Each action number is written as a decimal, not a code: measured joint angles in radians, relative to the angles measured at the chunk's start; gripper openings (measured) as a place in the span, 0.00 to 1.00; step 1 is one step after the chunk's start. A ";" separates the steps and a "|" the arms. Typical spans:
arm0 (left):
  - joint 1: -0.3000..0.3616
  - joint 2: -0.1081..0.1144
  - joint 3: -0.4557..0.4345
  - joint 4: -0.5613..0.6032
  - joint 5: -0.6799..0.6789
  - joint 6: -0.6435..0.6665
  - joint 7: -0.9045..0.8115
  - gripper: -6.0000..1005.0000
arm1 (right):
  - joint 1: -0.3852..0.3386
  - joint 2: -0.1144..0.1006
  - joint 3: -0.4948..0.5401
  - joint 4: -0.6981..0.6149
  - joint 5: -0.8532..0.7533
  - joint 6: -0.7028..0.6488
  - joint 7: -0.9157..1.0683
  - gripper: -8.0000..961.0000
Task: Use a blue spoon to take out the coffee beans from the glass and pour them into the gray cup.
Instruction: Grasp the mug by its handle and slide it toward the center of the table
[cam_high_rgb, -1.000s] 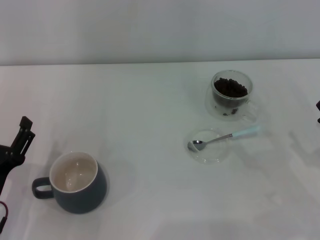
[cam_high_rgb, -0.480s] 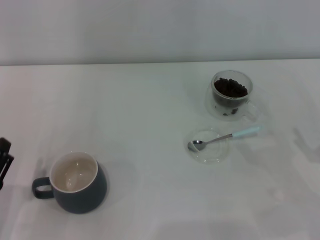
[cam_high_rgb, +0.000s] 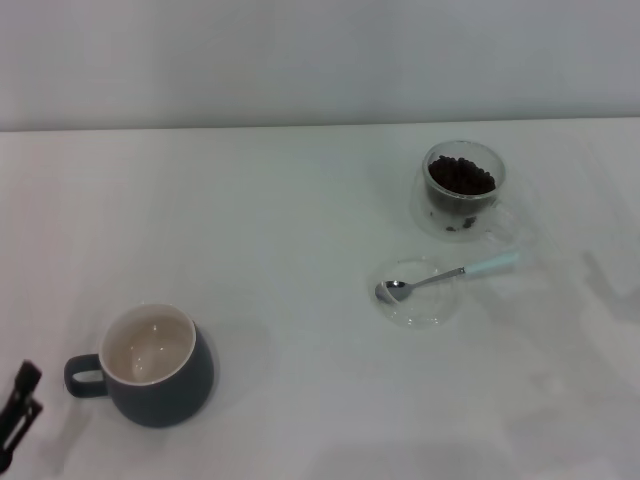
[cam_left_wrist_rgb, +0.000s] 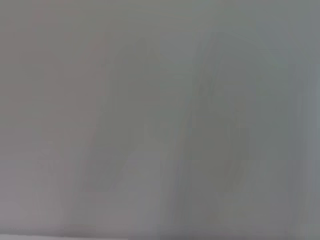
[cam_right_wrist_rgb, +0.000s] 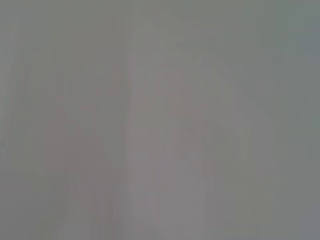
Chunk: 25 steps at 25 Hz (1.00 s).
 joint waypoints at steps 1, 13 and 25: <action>0.007 0.000 0.000 -0.014 0.016 0.007 0.007 0.88 | 0.000 0.000 0.000 0.000 0.000 0.000 0.000 0.91; 0.058 -0.001 0.000 -0.101 0.086 0.023 0.056 0.88 | -0.001 -0.002 0.000 -0.008 -0.001 0.001 -0.004 0.91; -0.012 -0.004 -0.001 -0.070 0.107 -0.105 0.072 0.88 | 0.000 -0.002 0.000 -0.019 0.000 0.000 -0.005 0.91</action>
